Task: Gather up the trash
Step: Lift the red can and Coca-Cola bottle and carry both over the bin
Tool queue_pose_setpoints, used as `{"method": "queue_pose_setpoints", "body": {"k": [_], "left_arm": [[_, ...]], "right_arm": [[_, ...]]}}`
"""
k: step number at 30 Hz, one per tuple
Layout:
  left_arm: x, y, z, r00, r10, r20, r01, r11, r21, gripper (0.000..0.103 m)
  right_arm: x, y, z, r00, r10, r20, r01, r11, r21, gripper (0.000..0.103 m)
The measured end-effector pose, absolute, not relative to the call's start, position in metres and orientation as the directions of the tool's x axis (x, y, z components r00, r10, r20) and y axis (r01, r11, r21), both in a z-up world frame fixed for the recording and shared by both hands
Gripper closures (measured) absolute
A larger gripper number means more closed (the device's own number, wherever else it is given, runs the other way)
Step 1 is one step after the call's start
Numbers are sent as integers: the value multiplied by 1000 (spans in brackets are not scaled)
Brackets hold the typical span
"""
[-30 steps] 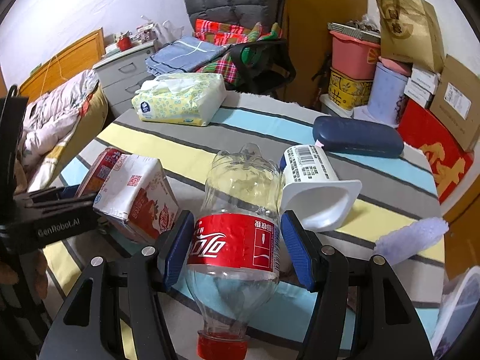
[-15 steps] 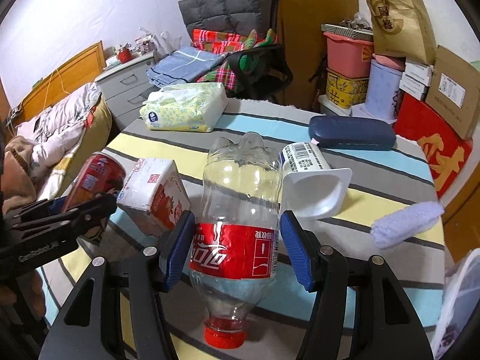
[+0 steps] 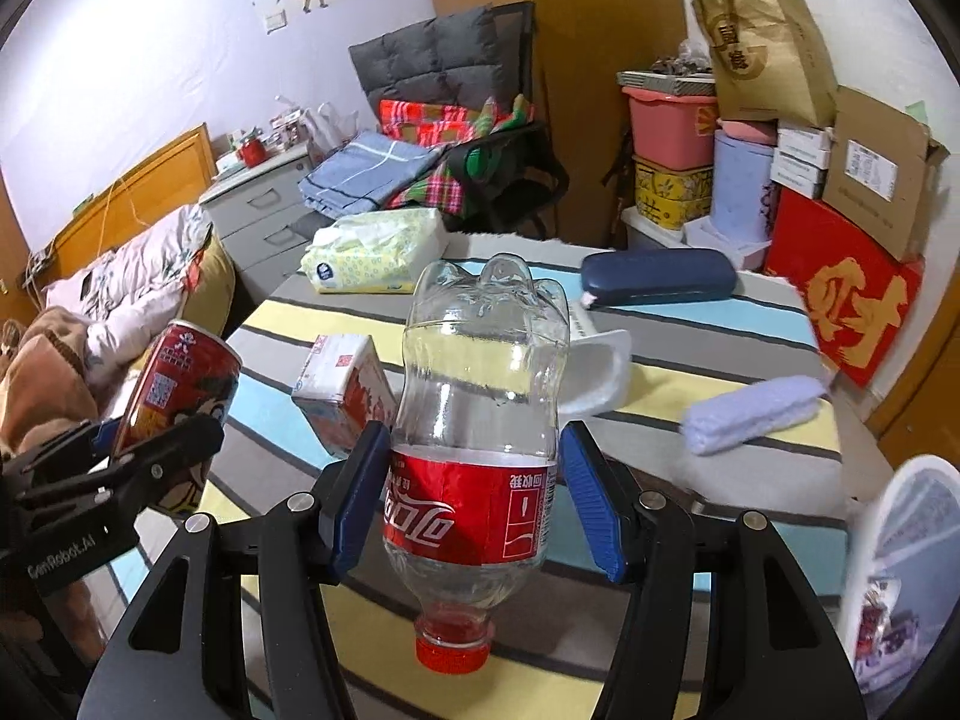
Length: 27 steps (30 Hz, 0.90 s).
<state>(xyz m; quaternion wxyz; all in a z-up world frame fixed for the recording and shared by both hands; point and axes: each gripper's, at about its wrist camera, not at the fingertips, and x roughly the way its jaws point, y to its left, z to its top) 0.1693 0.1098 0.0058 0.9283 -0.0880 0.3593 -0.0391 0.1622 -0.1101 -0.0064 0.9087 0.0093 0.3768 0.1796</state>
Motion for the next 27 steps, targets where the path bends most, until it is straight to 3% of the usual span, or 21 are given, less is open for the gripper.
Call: {"method": "queue_pose_setpoints", "body": {"k": [27], "left_arm": [[128,-68,30,701,-347,-623,322,934,-157,48]], "right_arm": [[102,-240,15,770,168,-616,-78,982,171,43]]}}
